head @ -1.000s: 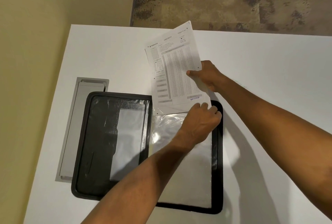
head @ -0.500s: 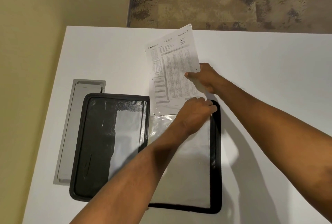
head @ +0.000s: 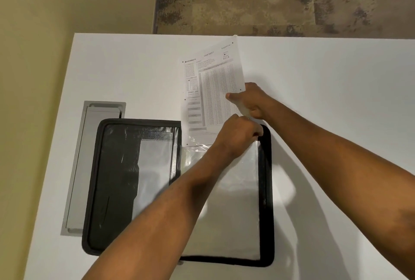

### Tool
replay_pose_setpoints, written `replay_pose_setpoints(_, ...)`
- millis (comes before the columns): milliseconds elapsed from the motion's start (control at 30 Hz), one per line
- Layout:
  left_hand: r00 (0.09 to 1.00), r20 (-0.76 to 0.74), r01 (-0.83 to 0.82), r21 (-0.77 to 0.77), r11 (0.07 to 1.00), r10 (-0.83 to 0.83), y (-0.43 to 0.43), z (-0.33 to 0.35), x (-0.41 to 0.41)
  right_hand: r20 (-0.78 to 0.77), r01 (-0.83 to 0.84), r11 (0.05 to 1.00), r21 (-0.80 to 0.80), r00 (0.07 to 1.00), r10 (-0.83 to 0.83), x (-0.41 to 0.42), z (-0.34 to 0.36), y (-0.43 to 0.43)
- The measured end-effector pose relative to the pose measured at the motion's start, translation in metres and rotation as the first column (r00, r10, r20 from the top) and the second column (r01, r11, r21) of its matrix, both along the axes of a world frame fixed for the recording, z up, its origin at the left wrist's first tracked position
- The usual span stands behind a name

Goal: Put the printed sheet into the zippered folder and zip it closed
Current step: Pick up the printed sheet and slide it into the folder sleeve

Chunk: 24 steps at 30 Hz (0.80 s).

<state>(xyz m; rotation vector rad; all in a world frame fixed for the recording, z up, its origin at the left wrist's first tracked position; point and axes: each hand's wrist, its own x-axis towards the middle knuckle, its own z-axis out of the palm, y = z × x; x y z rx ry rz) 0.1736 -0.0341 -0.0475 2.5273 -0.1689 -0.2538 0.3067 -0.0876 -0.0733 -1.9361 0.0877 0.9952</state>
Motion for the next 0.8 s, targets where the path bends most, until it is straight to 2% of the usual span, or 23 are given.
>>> replay_pose_setpoints(133,0.995,0.096,0.024,0.082,0.996,-0.031,-0.009,-0.006,-0.007,-0.099,0.022,0.999,0.037,0.995,-0.018,0.007,-0.006,-0.010)
replay_pose_setpoints(233,0.987,0.160,-0.022,0.055,0.998,0.012,-0.010,-0.012,-0.010,-0.131,0.028,0.998,0.050,0.991,-0.022,0.008,-0.010,-0.017)
replay_pose_setpoints(467,0.979,0.162,-0.125,0.017,0.992,0.121,-0.011,-0.020,-0.012,-0.201,0.104,0.988,0.115,0.976,-0.079,-0.008,-0.014,-0.022)
replay_pose_setpoints(667,0.979,0.154,-0.125,-0.043,0.991,0.130,-0.009,-0.023,-0.011,-0.231,0.010,0.995,0.099,0.973,0.013,-0.007,-0.006,-0.037)
replay_pose_setpoints(800,0.981,0.153,-0.109,-0.050,0.993,0.116,-0.009,-0.023,-0.010,-0.154,-0.074,0.997,0.021,0.985,0.076,-0.008,-0.006,-0.048)
